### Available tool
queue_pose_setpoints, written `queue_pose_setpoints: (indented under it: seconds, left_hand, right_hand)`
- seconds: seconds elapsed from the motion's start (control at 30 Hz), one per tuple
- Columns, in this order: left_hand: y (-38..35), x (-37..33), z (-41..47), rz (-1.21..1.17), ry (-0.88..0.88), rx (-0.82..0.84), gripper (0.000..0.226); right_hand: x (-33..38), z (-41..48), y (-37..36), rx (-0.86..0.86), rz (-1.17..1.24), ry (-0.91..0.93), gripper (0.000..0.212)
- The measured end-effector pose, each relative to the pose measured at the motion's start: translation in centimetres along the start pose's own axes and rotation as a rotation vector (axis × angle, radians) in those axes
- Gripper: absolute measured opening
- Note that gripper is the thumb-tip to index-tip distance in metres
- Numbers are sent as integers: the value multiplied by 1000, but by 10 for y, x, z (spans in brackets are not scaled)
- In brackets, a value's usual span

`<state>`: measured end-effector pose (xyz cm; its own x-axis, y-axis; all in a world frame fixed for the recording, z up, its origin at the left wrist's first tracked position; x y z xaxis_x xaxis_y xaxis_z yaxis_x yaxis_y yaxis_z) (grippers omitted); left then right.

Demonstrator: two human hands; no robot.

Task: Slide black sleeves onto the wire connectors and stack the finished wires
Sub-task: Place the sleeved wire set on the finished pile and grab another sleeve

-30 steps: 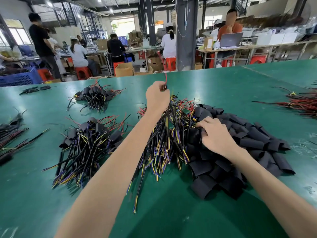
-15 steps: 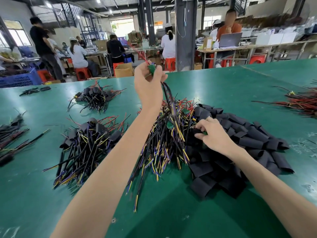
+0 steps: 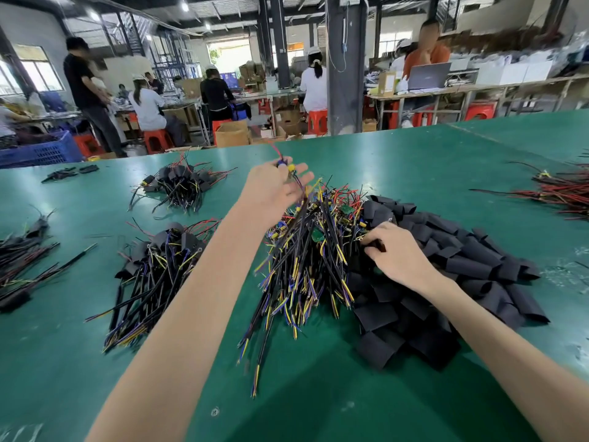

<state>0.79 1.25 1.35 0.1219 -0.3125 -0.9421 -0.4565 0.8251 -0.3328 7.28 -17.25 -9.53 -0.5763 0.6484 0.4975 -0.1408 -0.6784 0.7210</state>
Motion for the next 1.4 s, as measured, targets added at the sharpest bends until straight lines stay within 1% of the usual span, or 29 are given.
queue_pose_setpoints:
  seconds: [0.03,0.1,0.17,0.2,0.23,0.27,0.33,0.4,0.47,0.5,0.57,0.63,0.7,0.77,0.8,0.9,0.97,1.03,1.1,1.17,1.2,1.23,1.27,1.3,1.37,1.4]
  left_hand:
    - [1,5,-1,-20,16,18,27]
    - [1,13,0,-42,1,58,21]
    - [2,20,0,-46,-24,76,10]
    - [2,22,0,-35,-35,73,6]
    - [1,24,-1,-23,-46,70,8]
    - [0,26,-1,-15,-52,65,10]
    - [-3,27,-2,6,-54,51,12]
    - [-5,27,-3,28,-55,42,11]
    - [-3,25,-3,30,-75,37,11]
    - [0,22,-2,28,-97,25,11]
    - [9,14,0,-14,-155,-37,12]
    - [24,3,4,-140,-191,-141,10]
    - [39,-8,9,-328,-193,-232,6]
    - [52,-13,12,-467,-164,-272,16]
    - [57,-13,12,-479,-149,-274,19]
    - [62,-6,10,-352,-99,-251,20]
    - [62,2,8,-265,-42,-222,23]
    - [61,10,6,-215,16,-169,25]
    - [61,16,4,-181,42,-121,26]
    - [63,21,3,-163,45,-92,25]
    - [65,23,2,-159,42,-84,24]
    - [67,23,2,-159,41,-80,23]
    - [69,23,1,-160,41,-84,20]
    - [71,23,0,-163,38,-97,16]
    - [76,22,-1,-158,23,-142,8]
    - [80,22,-2,-145,19,-167,10]
  right_hand:
    - [3,0,4,-53,24,-1,14]
    - [11,0,17,-213,100,11,10]
    - [25,-3,32,-364,176,84,18]
    - [34,-6,37,-400,202,157,25]
    - [45,-8,40,-402,216,242,33]
    - [57,-10,40,-370,213,326,39]
    - [78,-10,30,-245,158,462,45]
    - [92,-9,17,-158,85,547,39]
    - [95,-6,11,-147,34,580,24]
    - [94,-5,10,-153,16,580,20]
    - [87,-2,11,-166,5,552,18]
    - [80,2,14,-193,9,514,18]
    - [74,8,16,-214,28,472,19]
    - [69,16,19,-237,63,421,21]
    - [68,19,21,-245,77,402,22]
    - [67,27,26,-297,126,349,26]
    - [67,33,31,-363,180,276,28]
    - [71,39,40,-441,226,212,26]
    - [77,43,50,-535,303,207,20]
    - [84,45,57,-628,313,250,15]
    - [84,48,57,-643,308,252,15]
    - [83,52,56,-621,328,232,17]
    - [83,55,52,-558,319,236,20]
    - [84,57,47,-482,262,292,21]
    - [88,53,32,-312,40,511,20]
    - [89,48,23,-228,-41,602,22]
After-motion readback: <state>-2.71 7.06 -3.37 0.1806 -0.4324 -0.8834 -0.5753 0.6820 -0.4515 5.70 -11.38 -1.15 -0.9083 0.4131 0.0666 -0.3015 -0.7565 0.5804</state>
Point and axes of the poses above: each hand's wrist, its own z-axis towards the middle knuckle, its own y-axis out of the back of the hand, x = y × z, the point moved 5 cm from there along z, towards the middle knuckle, and after that the axes turned 8 degrees about -x, right-handed, at the moved point
